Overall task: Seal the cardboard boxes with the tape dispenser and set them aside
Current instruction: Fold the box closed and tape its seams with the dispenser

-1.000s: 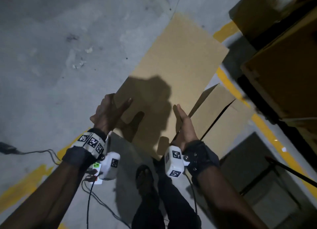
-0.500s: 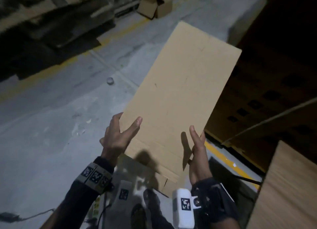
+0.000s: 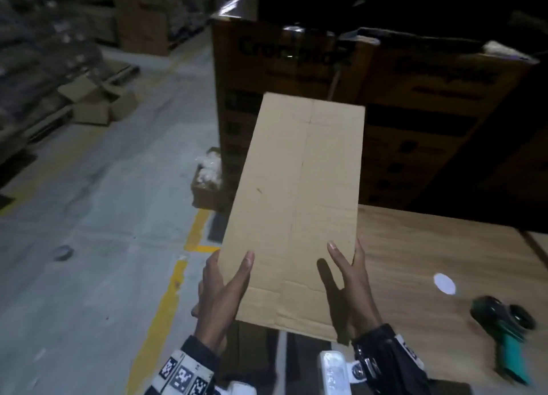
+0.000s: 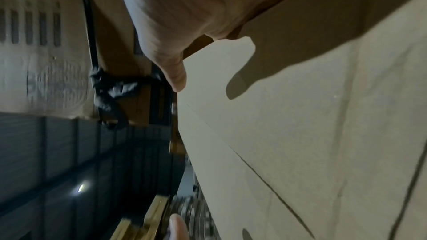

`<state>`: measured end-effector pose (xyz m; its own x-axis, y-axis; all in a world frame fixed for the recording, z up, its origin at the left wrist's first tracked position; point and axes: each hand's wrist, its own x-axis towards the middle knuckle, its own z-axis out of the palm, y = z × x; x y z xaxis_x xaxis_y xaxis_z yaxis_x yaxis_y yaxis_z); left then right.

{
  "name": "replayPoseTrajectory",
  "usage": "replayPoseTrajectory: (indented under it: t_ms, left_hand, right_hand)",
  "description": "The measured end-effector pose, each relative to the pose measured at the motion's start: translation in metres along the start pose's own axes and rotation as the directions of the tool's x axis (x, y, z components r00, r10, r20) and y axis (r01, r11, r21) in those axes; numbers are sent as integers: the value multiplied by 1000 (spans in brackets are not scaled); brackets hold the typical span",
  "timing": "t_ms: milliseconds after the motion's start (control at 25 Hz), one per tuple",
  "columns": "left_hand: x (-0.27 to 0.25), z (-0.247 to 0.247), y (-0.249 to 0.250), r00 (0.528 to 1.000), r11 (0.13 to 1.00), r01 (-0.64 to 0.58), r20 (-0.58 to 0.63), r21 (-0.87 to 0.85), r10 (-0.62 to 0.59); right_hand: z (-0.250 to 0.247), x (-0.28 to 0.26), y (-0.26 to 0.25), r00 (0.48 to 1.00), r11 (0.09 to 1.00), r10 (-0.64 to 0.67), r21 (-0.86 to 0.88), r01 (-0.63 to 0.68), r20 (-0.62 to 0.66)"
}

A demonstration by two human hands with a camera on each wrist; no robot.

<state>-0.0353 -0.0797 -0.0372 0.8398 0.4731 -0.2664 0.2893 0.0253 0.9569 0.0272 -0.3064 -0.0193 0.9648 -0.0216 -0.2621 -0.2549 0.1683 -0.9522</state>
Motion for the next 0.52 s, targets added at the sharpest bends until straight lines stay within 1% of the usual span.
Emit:
replayPoseTrajectory:
  t_ms: [120,200,280,360,440,520]
  left_hand:
    - [-21,73,-11,988,995,41,144,94,-54]
    - [-38,120,-23,970,985,84,212,153,-116]
    - [-56,165,-30,951,974,139,251,182,-183]
    - [-74,211,-34,947,960,153,242,233,-210]
    - [-93,259,-32,965,932,136,170,337,-202]
    - [-101,298,-32,971,929,145,132,340,-200]
  right_hand:
    - [-80,-13,0,989,997,40,68,-30,-143]
    - [-132,-20,5,977,991,70,123,-46,-200]
    - [-181,-21,10,968,987,108,140,-77,-225]
    - [-229,-19,15,964,980,153,160,-120,-216]
    - [-278,-10,19,969,974,177,170,-147,-175]
    - [-316,4,16,977,974,172,171,-150,-124]
